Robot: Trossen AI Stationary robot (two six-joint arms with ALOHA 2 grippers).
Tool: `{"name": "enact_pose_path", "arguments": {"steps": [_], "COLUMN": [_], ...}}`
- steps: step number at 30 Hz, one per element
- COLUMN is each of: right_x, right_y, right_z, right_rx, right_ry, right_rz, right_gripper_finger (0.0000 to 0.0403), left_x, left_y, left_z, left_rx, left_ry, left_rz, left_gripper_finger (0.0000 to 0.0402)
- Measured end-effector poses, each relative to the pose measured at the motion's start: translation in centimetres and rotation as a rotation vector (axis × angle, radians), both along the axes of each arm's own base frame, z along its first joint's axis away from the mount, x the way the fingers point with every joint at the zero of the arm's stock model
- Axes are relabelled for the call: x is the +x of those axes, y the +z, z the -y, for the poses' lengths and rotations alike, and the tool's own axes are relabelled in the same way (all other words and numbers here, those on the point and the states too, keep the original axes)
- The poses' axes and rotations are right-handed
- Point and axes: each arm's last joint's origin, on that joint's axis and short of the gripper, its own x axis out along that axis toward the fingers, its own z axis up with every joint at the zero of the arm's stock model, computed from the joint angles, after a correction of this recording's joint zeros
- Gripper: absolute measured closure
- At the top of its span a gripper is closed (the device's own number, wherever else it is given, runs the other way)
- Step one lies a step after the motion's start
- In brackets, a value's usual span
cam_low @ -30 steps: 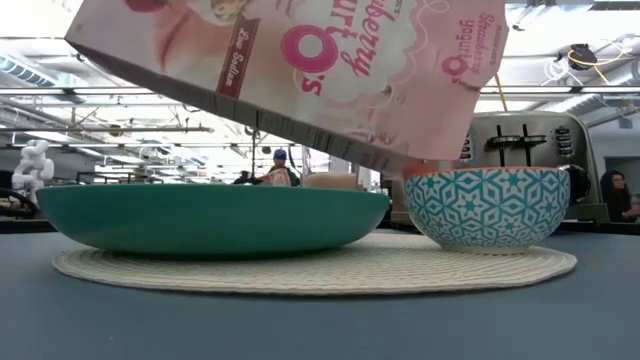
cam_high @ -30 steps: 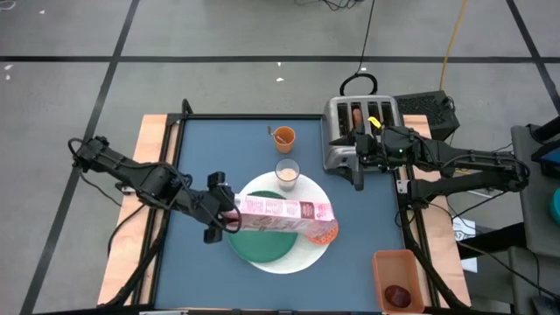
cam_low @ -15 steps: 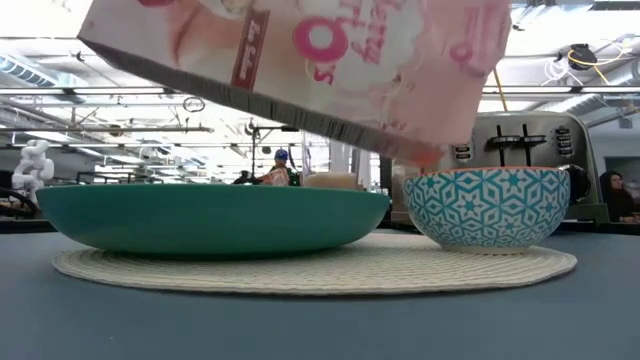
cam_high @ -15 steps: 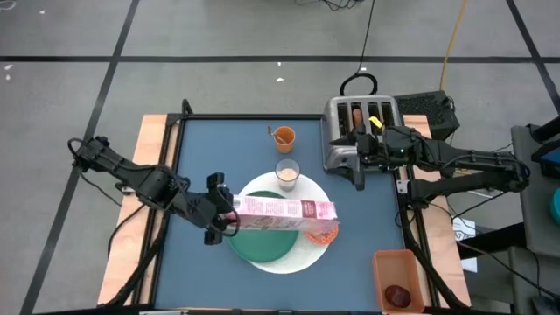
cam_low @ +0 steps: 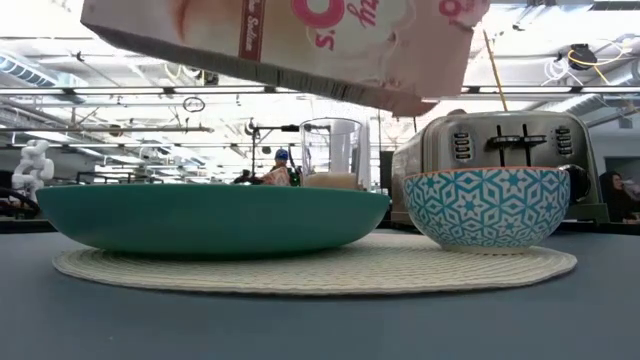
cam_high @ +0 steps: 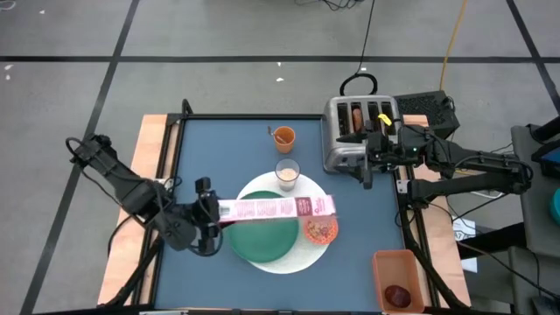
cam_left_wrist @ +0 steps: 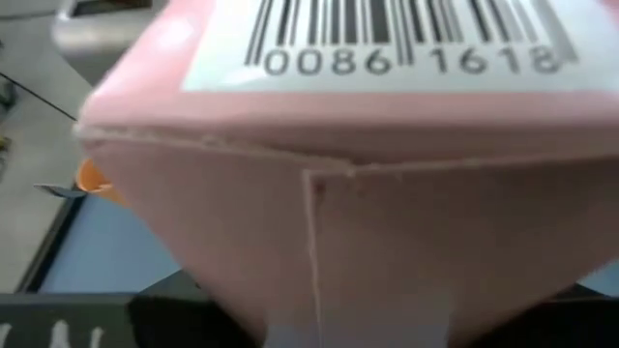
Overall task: Arrange a breakfast setting
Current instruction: Pour the cereal from the cereal box into the orange bowl
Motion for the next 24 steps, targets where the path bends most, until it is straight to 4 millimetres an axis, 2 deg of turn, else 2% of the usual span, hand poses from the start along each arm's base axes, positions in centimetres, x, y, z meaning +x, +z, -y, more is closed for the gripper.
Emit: {"name": "enact_pose_path", "arguments": {"steps": [10,24], "right_x": [-0.5,-4.0], "right_y": [-0.3,1.1], "right_z": [0.0,0.2], "right_rx": [-0.014,-0.095], "right_ry": [-0.029,-0.200], "right_rz": [-0.042,0.046], "right_gripper_finger": [0.0014,0.0014], "left_x": [-0.5,-1.7], "left_y": [0.2,0.7], "left_z": [0.6,1.9], "left_rx": [0.032,0.104], "left_ry": [0.067,0.143], "left_rz": [0.079,0.217], "left_gripper_finger": [0.0172,0.0172]}}
